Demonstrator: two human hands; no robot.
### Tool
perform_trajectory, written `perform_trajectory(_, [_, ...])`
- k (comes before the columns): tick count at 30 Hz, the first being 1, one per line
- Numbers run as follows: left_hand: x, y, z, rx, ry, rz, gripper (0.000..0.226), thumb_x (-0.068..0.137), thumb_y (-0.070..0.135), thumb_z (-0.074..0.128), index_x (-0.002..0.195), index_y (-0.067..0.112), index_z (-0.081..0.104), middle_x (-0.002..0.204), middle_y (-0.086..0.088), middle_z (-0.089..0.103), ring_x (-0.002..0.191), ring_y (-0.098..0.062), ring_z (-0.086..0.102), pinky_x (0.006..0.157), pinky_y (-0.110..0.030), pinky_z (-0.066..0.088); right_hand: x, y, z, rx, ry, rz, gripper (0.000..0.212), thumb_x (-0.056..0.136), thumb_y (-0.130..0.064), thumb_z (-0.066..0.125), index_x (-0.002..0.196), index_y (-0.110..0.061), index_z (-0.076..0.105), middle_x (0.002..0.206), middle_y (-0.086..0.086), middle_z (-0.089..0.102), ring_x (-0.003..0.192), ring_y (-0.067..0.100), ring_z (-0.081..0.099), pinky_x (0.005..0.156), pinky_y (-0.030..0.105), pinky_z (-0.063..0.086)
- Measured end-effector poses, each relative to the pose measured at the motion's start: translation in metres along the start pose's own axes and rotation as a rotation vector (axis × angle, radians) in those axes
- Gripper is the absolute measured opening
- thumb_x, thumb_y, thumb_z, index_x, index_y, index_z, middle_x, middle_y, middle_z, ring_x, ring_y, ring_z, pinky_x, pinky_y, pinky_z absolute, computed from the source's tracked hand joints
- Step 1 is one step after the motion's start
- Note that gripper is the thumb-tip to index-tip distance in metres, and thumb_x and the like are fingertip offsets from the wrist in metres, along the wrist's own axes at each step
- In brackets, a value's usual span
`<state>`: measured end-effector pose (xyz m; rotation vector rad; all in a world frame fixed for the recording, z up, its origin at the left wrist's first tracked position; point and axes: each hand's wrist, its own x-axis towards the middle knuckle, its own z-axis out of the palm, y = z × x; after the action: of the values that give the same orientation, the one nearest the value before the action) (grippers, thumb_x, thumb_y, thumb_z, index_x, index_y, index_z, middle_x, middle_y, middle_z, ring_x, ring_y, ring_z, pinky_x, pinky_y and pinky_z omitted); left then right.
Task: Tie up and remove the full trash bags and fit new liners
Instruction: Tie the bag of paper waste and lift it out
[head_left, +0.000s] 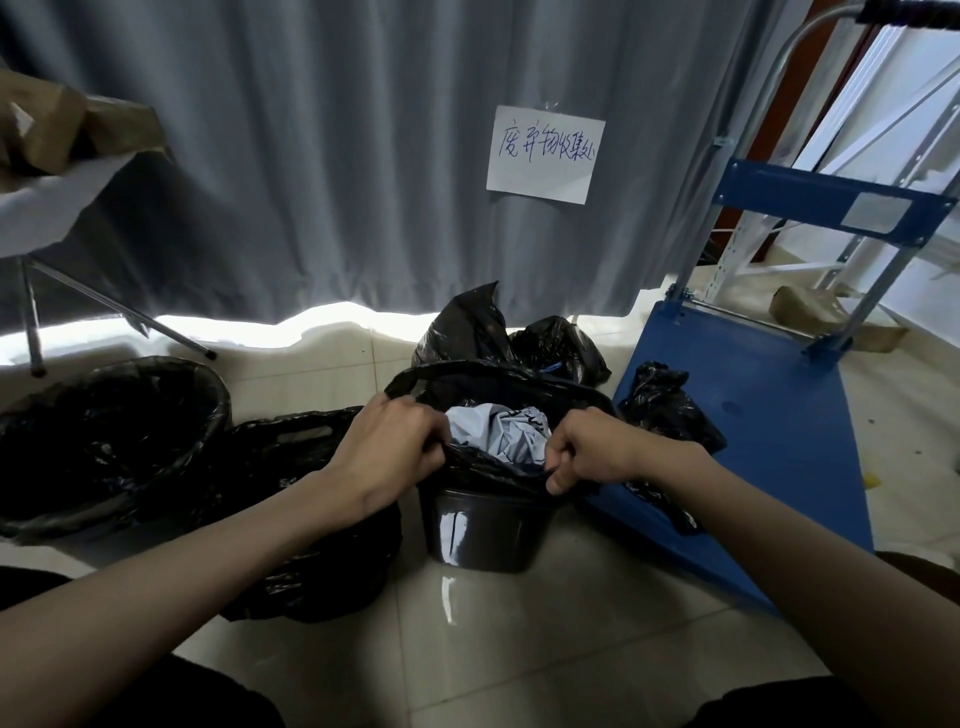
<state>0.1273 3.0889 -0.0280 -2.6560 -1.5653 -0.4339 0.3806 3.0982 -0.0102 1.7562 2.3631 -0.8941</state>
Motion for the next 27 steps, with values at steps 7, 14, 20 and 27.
perform_trajectory(7, [0.015, 0.002, -0.012, -0.181, -0.089, 0.169, 0.022, 0.08, 0.043, 0.054, 0.084, 0.032, 0.072, 0.067, 0.013, 0.06, 0.074, -0.004, 0.052, 0.084, -0.029, 0.042, -0.01, -0.001, 0.006, -0.081, -0.205, 0.035, 0.019, 0.077, -0.021, 0.082, 0.093, -0.015, 0.077, 0.072, -0.017, 0.06, 0.074, -0.007, 0.047, 0.074, 0.015, 0.043])
perform_trajectory(14, [0.024, -0.013, -0.01, 0.222, -0.129, -0.03, 0.037, 0.093, 0.051, 0.043, 0.087, 0.026, 0.07, 0.086, 0.004, 0.065, 0.094, -0.017, 0.059, 0.086, -0.035, 0.031, -0.015, 0.007, 0.003, -0.041, -0.256, 0.08, 0.01, 0.075, -0.022, 0.083, 0.082, -0.019, 0.077, 0.072, -0.019, 0.065, 0.08, 0.0, 0.058, 0.088, 0.025, 0.049])
perform_trajectory(20, [0.03, -0.03, 0.003, 0.14, -0.267, -0.457, 0.058, 0.079, 0.067, 0.053, 0.106, 0.017, 0.048, 0.096, -0.003, 0.065, 0.099, -0.025, 0.062, 0.095, -0.042, 0.033, -0.02, 0.015, 0.006, -0.049, -0.264, 0.103, 0.009, 0.074, -0.023, 0.084, 0.076, -0.023, 0.074, 0.074, -0.017, 0.066, 0.084, 0.004, 0.06, 0.091, 0.027, 0.049])
perform_trajectory(27, [0.036, -0.029, 0.001, -0.301, -0.211, -0.554, 0.032, 0.066, 0.038, 0.076, 0.082, 0.02, 0.055, 0.08, 0.004, 0.061, 0.087, -0.023, 0.059, 0.083, -0.036, 0.044, -0.021, 0.018, 0.006, -0.039, -0.274, 0.097, 0.019, 0.075, -0.025, 0.083, 0.066, -0.03, 0.068, 0.072, -0.019, 0.065, 0.08, 0.002, 0.058, 0.081, 0.023, 0.047])
